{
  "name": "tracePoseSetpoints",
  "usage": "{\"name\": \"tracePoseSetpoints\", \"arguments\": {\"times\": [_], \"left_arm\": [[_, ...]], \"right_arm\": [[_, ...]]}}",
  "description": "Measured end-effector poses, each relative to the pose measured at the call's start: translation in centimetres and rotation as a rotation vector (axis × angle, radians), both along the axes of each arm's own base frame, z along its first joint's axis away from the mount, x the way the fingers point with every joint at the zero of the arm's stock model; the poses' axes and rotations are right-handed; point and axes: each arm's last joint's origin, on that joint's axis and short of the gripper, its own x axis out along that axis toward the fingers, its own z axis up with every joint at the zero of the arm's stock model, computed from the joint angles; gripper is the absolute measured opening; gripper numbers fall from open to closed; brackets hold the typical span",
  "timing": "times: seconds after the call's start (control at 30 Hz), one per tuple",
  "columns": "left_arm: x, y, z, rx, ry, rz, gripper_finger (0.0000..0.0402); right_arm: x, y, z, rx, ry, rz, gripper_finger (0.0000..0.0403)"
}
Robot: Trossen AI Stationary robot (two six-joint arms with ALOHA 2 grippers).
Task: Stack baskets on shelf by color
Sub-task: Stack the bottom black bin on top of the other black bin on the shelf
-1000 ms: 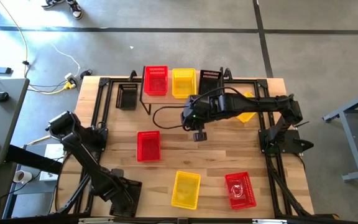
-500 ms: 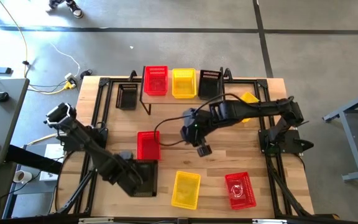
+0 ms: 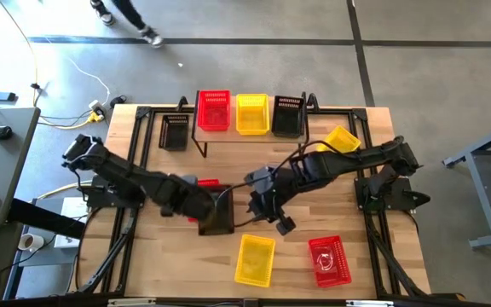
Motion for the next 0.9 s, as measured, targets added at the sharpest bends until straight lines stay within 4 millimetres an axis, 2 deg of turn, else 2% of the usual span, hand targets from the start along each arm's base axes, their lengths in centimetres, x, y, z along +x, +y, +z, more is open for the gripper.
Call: {"name": "tracePoseSetpoints", "arguments": {"times": [0.2, 0.33, 0.6, 0.9], "left_arm": [[1.5, 2.9, 0.2, 0.004, -0.082, 0.005, 0.0003], [2.5, 4.7, 0.5, 0.016, -0.153, 0.014, 0.0003], [4.3, 8.1, 1.3, 0.07, -0.327, -0.007, 0.0003], [4.7, 9.5, 1.6, 0.079, -0.377, -0.03, 0.0003]], "right_arm": [[0.0, 0.6, 0.1, -0.047, -0.033, 0.013, 0.0115], [0.1, 0.6, -0.1, -0.051, -0.031, 0.01, 0.0131], [1.0, 0.4, -1.7, -0.119, 0.024, -0.058, 0.0162], [0.9, -0.4, -2.8, -0.268, 0.094, -0.165, 0.0158]]}}
